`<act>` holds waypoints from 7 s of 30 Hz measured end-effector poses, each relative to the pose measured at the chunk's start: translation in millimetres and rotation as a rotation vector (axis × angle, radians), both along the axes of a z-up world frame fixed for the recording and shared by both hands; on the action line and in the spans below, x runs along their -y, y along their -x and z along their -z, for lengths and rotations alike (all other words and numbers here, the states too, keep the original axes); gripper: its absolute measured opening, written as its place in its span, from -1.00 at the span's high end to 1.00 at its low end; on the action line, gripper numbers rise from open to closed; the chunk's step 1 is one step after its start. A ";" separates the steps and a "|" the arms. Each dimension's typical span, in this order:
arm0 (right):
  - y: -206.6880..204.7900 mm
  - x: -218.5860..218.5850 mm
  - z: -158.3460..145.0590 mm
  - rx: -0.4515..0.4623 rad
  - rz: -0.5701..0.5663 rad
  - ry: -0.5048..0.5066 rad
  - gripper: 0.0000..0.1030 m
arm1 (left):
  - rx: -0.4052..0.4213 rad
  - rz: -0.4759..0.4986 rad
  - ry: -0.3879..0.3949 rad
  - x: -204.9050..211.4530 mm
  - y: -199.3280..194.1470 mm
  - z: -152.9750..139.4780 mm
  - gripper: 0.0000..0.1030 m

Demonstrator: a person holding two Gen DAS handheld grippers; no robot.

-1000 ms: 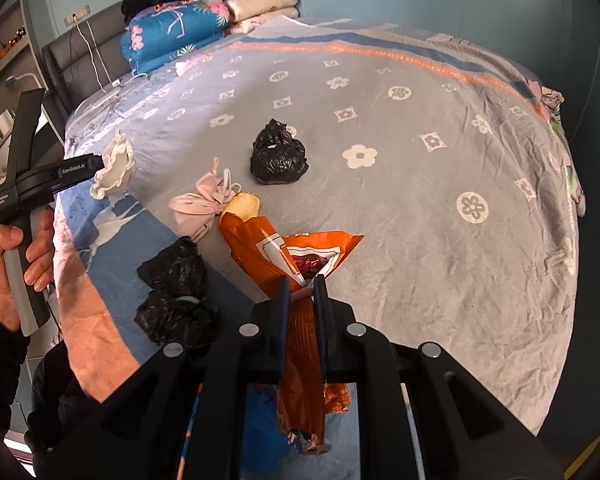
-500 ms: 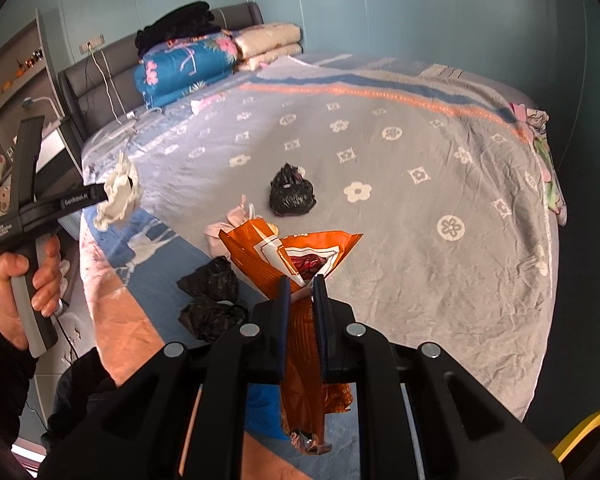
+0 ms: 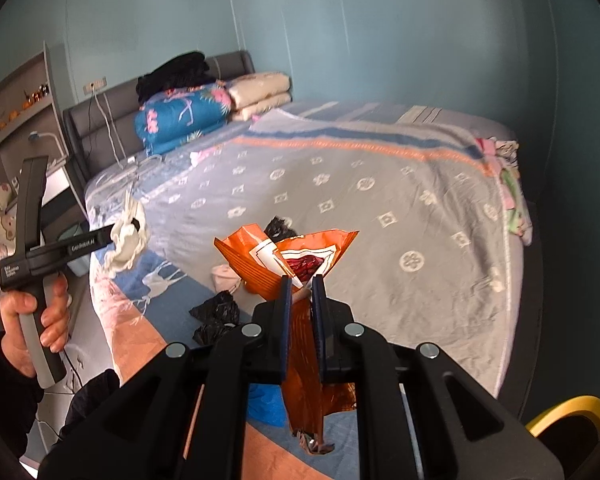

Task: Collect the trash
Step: 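Carry the tissue and wrapper over the yellow-rimmed bin with both tools, then open the left tool and then the right tool to drop both items into the bin, then move both tools back over the bed toward the pink cloth and blue glove, then grasp the pink cloth with the left tool while the right tool grasps the blue glove, then carry the pink cloth and blue glove over the bin with both tools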

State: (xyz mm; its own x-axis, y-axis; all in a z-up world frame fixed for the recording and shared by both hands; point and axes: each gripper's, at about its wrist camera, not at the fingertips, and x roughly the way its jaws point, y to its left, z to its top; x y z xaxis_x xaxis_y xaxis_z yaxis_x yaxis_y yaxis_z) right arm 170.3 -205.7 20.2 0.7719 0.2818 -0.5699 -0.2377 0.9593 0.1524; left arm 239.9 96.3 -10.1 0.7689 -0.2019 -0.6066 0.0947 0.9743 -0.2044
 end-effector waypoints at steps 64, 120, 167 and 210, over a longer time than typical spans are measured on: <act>226.8 280.0 -34.5 0.275 0.611 -0.124 0.82 | -0.076 0.804 -0.049 389.2 133.1 36.9 -0.37; 30.7 -14.4 65.7 -0.046 -0.064 0.048 -0.60 | -0.112 0.013 -0.085 29.3 -55.6 65.5 -0.62; -45.1 -75.7 168.5 -0.327 -0.212 0.153 0.73 | -0.263 0.106 -0.025 7.5 -133.2 156.4 0.54; 48.4 -10.6 27.4 0.015 -0.056 0.042 0.73 | -0.030 0.038 0.000 16.9 -19.7 20.8 0.53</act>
